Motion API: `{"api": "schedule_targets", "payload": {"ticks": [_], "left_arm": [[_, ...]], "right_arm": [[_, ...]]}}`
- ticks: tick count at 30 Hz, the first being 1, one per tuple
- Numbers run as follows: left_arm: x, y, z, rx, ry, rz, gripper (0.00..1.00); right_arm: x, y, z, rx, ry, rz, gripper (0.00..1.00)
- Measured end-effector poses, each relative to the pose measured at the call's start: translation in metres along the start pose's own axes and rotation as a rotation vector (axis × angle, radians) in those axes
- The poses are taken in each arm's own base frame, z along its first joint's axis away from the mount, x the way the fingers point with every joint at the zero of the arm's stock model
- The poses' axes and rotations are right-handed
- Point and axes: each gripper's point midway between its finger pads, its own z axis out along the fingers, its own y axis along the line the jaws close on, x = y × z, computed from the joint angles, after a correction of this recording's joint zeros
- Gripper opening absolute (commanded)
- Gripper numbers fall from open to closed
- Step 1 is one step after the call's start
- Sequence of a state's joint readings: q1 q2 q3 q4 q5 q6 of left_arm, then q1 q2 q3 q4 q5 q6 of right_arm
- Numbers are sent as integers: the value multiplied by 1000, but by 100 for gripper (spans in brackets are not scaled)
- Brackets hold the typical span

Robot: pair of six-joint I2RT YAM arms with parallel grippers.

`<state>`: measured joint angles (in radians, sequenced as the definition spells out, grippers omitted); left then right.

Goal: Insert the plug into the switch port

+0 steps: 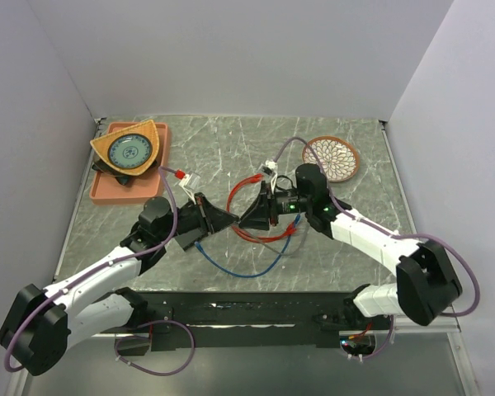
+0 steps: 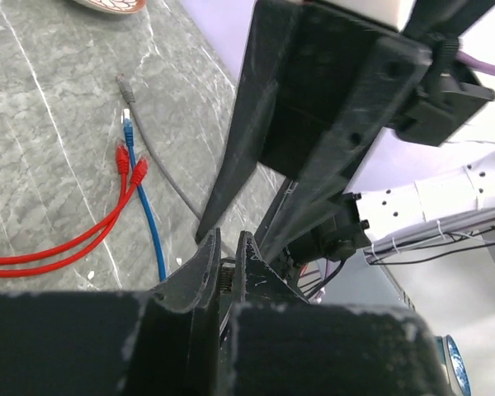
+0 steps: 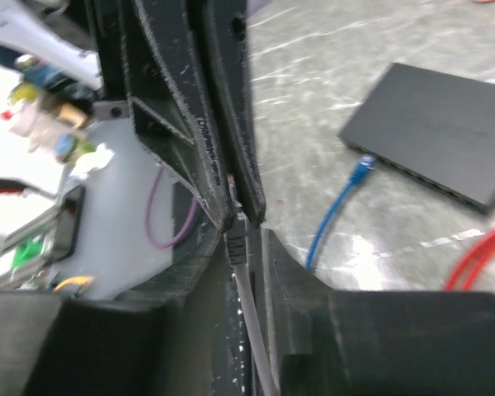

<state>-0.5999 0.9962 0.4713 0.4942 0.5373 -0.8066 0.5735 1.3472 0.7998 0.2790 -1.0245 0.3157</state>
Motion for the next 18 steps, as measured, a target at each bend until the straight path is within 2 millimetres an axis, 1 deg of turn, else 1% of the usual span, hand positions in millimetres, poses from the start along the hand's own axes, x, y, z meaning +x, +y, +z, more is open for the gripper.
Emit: {"api": "schedule_targets", "payload": {"ticks": [1, 2, 3, 4, 7, 11, 13, 16, 18], "left_arm": [[0, 0, 0, -5, -3, -2, 1], [-1, 1, 0, -11, -4, -6, 1], [-1, 1, 1, -16, -5, -9, 1], [-2, 2, 1, -26, -9, -15, 1], [-8, 5, 2, -59, -25, -36, 1], [-16, 9, 4, -107, -53, -69, 1], [-20, 13, 4, -147, -68, -103, 1], [-24, 22, 2, -222, -95, -173, 1], [-27, 28, 0, -273, -112, -224, 1]], "right_arm": [[-2, -1, -2, 29, -6, -10, 57], [-3, -3, -5, 60, -8, -15, 62], [-5, -4, -6, 82, -9, -20, 69], [-8, -6, -9, 116, -13, -31, 83], [-15, -9, -18, 199, -28, -64, 99], [-26, -9, -30, 303, -65, -133, 99], [-29, -8, -33, 346, -79, -162, 99], [-28, -4, -30, 406, -74, -214, 99], [-22, -2, -23, 442, -53, -246, 99]]}}
